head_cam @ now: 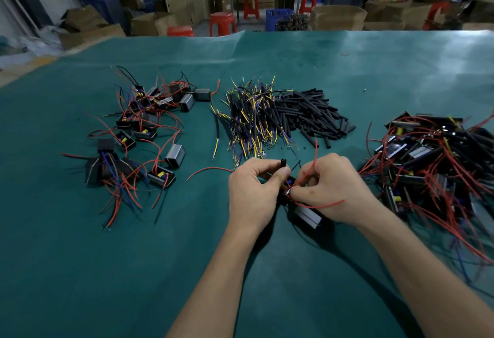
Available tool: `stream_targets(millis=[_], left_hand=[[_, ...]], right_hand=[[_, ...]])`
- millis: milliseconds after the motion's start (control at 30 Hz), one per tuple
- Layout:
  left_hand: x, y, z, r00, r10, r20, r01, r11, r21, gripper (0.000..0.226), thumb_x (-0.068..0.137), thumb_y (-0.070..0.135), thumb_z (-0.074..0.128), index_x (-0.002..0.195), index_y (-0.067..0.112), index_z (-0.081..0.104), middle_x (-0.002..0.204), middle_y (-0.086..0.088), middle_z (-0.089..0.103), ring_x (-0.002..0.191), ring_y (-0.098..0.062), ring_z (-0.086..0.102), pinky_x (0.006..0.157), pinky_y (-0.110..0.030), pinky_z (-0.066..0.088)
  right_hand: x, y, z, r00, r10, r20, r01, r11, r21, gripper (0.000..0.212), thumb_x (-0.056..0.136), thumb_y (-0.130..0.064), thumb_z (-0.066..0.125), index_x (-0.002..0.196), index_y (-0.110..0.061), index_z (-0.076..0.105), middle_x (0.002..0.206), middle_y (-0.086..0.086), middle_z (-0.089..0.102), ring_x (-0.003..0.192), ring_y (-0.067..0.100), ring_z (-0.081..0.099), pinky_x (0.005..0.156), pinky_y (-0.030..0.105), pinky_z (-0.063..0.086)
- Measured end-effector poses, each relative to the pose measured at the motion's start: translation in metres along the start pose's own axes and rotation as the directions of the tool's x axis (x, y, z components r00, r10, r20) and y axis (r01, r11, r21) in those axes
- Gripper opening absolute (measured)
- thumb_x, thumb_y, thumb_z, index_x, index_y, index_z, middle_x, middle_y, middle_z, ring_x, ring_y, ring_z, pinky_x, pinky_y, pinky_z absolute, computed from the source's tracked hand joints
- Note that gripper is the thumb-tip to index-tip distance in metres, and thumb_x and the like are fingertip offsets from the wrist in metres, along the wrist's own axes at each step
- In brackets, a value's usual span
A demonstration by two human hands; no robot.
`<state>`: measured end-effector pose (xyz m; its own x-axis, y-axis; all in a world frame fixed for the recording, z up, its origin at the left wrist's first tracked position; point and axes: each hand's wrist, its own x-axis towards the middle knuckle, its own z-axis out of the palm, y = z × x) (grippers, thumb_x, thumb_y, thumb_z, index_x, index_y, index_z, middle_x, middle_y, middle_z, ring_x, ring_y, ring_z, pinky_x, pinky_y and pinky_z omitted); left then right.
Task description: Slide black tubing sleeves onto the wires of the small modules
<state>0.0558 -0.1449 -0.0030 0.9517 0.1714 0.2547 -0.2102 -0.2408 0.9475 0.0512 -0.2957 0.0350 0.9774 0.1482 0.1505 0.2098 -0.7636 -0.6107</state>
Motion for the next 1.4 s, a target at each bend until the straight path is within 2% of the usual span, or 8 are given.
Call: stream_targets(millis=[167, 267, 333, 433, 667, 900, 1267, 1400], left_hand=[[-0.001, 0.000, 0.001, 0.998, 0.060, 0.012, -0.061, 0.997, 0.043, 0.012, 0.081, 0.012, 0.082, 0.093, 0.012, 0.081, 0.086, 0.005, 0.074, 0.079, -0.002, 0.067, 0.076, -0.016, 0.049], [-0.004, 0.000, 0.003, 0.988, 0.155, 0.024, -0.156, 0.982, 0.101, 0.010, 0.082, 0.014, 0.081, 0.092, 0.013, 0.081, 0.083, 0.002, 0.072, 0.077, -0.008, 0.065, 0.071, -0.025, 0.051], [-0.005, 0.000, 0.004, 0.978, 0.206, 0.035, -0.209, 0.970, 0.123, 0.011, 0.083, 0.018, 0.077, 0.093, 0.015, 0.081, 0.080, 0.001, 0.070, 0.074, -0.011, 0.063, 0.070, -0.029, 0.050], [-0.006, -0.001, 0.004, 0.968, 0.246, 0.049, -0.250, 0.957, 0.147, 0.011, 0.085, 0.020, 0.074, 0.092, 0.017, 0.081, 0.077, -0.002, 0.065, 0.073, -0.015, 0.061, 0.068, -0.033, 0.049], [-0.006, 0.000, 0.003, 0.952, 0.295, 0.079, -0.304, 0.936, 0.175, 0.006, 0.086, 0.016, 0.076, 0.090, 0.016, 0.081, 0.074, 0.002, 0.060, 0.069, -0.006, 0.055, 0.063, -0.012, 0.039], [-0.004, -0.001, 0.001, 0.959, 0.265, 0.096, -0.278, 0.947, 0.161, 0.005, 0.080, 0.017, 0.078, 0.084, 0.016, 0.080, 0.074, 0.001, 0.066, 0.069, -0.012, 0.061, 0.064, -0.032, 0.048], [-0.005, 0.002, 0.002, 0.946, 0.299, 0.122, -0.312, 0.944, 0.108, 0.012, 0.080, 0.023, 0.077, 0.091, 0.019, 0.081, 0.080, 0.004, 0.068, 0.070, -0.004, 0.060, 0.067, -0.018, 0.046], [-0.005, 0.002, 0.001, 0.943, 0.302, 0.140, -0.319, 0.940, 0.120, 0.011, 0.081, 0.022, 0.077, 0.091, 0.019, 0.081, 0.080, 0.002, 0.067, 0.071, -0.007, 0.060, 0.069, -0.026, 0.049]], right_hand=[[-0.001, 0.000, -0.001, 0.999, -0.040, 0.019, 0.040, 0.999, 0.026, 0.012, 0.070, -0.020, 0.076, 0.060, -0.017, 0.071, 0.045, -0.008, 0.058, 0.041, 0.003, 0.045, 0.048, 0.015, 0.038], [0.000, 0.003, -0.006, 0.990, -0.051, -0.132, 0.069, 0.988, 0.139, 0.013, 0.074, -0.018, 0.081, 0.065, -0.021, 0.073, 0.054, -0.008, 0.066, 0.047, 0.000, 0.053, 0.051, 0.018, 0.045], [0.001, 0.005, -0.008, 0.974, -0.056, -0.217, 0.103, 0.972, 0.210, 0.012, 0.078, -0.016, 0.084, 0.071, -0.021, 0.075, 0.060, -0.006, 0.070, 0.052, 0.006, 0.060, 0.054, 0.025, 0.050], [0.001, 0.006, -0.007, 0.962, -0.103, -0.253, 0.166, 0.957, 0.239, 0.012, 0.080, -0.012, 0.082, 0.076, -0.022, 0.077, 0.064, -0.008, 0.072, 0.056, 0.005, 0.064, 0.058, 0.019, 0.051], [0.002, 0.010, -0.007, 0.955, -0.143, -0.259, 0.206, 0.950, 0.234, 0.015, 0.079, -0.012, 0.080, 0.074, -0.025, 0.077, 0.064, -0.013, 0.072, 0.054, -0.002, 0.062, 0.056, 0.010, 0.045], [0.002, 0.007, -0.010, 0.971, -0.102, -0.217, 0.156, 0.956, 0.248, 0.018, 0.077, -0.007, 0.082, 0.072, -0.023, 0.078, 0.061, -0.010, 0.071, 0.052, -0.001, 0.061, 0.055, 0.013, 0.046], [0.000, 0.003, -0.015, 0.968, -0.104, -0.227, 0.146, 0.973, 0.177, 0.023, 0.072, -0.005, 0.082, 0.064, -0.026, 0.075, 0.056, -0.013, 0.067, 0.048, -0.003, 0.056, 0.053, 0.007, 0.040], [0.001, 0.006, -0.016, 0.971, -0.117, -0.209, 0.146, 0.981, 0.126, 0.016, 0.075, -0.007, 0.080, 0.067, -0.021, 0.076, 0.059, -0.013, 0.068, 0.050, -0.001, 0.057, 0.055, 0.008, 0.041]])
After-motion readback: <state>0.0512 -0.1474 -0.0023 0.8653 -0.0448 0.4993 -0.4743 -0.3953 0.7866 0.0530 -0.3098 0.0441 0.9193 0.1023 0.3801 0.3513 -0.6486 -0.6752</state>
